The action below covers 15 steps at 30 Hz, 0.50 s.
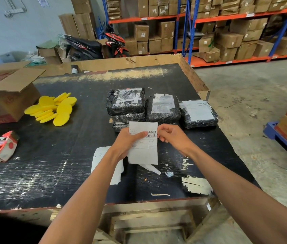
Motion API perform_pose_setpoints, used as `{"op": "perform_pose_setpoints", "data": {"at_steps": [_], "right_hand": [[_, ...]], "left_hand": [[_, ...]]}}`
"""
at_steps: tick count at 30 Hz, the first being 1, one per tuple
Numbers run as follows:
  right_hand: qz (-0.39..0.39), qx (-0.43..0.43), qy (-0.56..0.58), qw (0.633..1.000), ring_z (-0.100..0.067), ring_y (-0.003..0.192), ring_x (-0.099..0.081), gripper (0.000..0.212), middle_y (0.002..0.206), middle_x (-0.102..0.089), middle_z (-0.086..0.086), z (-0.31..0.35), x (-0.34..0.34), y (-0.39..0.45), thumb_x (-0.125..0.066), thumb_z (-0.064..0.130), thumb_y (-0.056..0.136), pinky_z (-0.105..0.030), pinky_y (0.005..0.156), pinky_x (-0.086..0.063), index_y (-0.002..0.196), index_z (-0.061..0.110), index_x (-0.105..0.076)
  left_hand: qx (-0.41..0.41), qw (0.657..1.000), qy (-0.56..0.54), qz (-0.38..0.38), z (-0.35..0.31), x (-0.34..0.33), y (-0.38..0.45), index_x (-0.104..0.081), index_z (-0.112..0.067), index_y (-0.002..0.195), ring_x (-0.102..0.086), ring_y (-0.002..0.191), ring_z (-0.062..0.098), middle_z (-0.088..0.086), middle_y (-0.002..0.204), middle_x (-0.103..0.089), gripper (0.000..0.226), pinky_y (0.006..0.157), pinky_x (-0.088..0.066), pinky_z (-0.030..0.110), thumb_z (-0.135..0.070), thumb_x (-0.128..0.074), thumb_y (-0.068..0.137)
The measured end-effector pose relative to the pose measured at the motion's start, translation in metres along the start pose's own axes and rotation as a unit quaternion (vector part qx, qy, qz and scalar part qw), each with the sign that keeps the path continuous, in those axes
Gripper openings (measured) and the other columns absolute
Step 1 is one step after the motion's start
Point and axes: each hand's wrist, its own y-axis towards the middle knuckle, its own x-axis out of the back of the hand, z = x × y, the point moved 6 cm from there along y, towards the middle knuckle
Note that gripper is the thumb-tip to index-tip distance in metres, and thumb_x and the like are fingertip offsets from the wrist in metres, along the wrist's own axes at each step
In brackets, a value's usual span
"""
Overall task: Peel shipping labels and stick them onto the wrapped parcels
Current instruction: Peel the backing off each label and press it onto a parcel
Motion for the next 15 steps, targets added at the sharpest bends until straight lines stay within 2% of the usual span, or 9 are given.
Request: {"op": "perform_pose_setpoints", "data": {"at_steps": [2,6,8,10,12,13,15], "right_hand": [[0.012,0.002,0.017,1.0,-0.005,0.061,-0.049,0.025,0.065,-0.061,0.01,0.003,-0.002,0.0,-0.057,0.01,0.099,-0.017,0.059,-0.038,0.078,0.018,-0.068],[0.024,0.005,0.05,0.998,-0.006,0.059,-0.048,0.029,0.062,-0.057,0.007,0.009,-0.006,0.003,-0.056,0.008,0.099,-0.02,0.06,-0.037,0.074,0.02,-0.067],[0.018,0.008,0.048,0.999,-0.004,0.058,-0.048,0.027,0.06,-0.057,0.009,0.013,-0.007,0.005,-0.054,0.006,0.098,-0.018,0.059,-0.037,0.077,0.017,-0.066],[0.002,0.012,0.047,0.999,-0.003,0.057,-0.048,0.023,0.059,-0.058,0.011,0.016,-0.006,0.007,-0.053,0.002,0.097,-0.016,0.057,-0.037,0.08,0.013,-0.064],[-0.024,0.014,0.049,0.998,-0.003,0.055,-0.047,0.021,0.059,-0.059,0.012,0.017,-0.003,0.011,-0.053,0.001,0.096,-0.015,0.055,-0.037,0.081,0.011,-0.064],[-0.036,0.015,0.047,0.998,-0.002,0.055,-0.048,0.021,0.059,-0.06,0.011,0.018,-0.002,0.012,-0.053,0.002,0.097,-0.015,0.054,-0.037,0.081,0.012,-0.064],[-0.054,0.02,0.042,0.997,-0.002,0.054,-0.048,0.023,0.057,-0.059,0.012,0.021,0.001,0.014,-0.053,0.002,0.098,-0.014,0.054,-0.038,0.08,0.014,-0.063]], "left_hand": [[0.01,1.0,-0.016,0.014,0.001,-0.002,0.0,-0.069,0.003,0.115,-0.074,0.092,0.027,0.017,0.108,-0.076,0.034,0.076,-0.058,0.037,-0.007,-0.078,0.083],[0.031,0.998,-0.039,0.027,0.004,-0.005,0.002,-0.069,0.003,0.116,-0.072,0.095,0.028,0.017,0.11,-0.075,0.035,0.078,-0.058,0.038,-0.007,-0.077,0.083],[0.014,1.0,-0.006,0.009,0.001,-0.008,0.004,-0.067,-0.001,0.119,-0.07,0.099,0.027,0.014,0.11,-0.075,0.041,0.08,-0.056,0.035,-0.011,-0.08,0.081],[-0.033,0.995,0.081,-0.04,-0.009,-0.009,0.007,-0.06,-0.012,0.128,-0.064,0.097,0.019,0.007,0.111,-0.068,0.057,0.081,-0.053,0.03,-0.017,-0.085,0.077],[-0.113,0.969,0.186,-0.114,-0.023,-0.007,0.008,-0.052,-0.021,0.133,-0.054,0.092,0.013,0.002,0.11,-0.056,0.07,0.084,-0.048,0.026,-0.025,-0.088,0.074],[-0.158,0.95,0.227,-0.145,-0.032,-0.007,0.007,-0.053,-0.021,0.13,-0.051,0.092,0.012,0.001,0.109,-0.054,0.067,0.084,-0.047,0.026,-0.027,-0.089,0.073],[-0.218,0.936,0.237,-0.141,-0.047,-0.012,0.005,-0.063,-0.02,0.113,-0.057,0.092,0.017,0.001,0.105,-0.062,0.041,0.086,-0.052,0.034,-0.025,-0.084,0.078]]}}
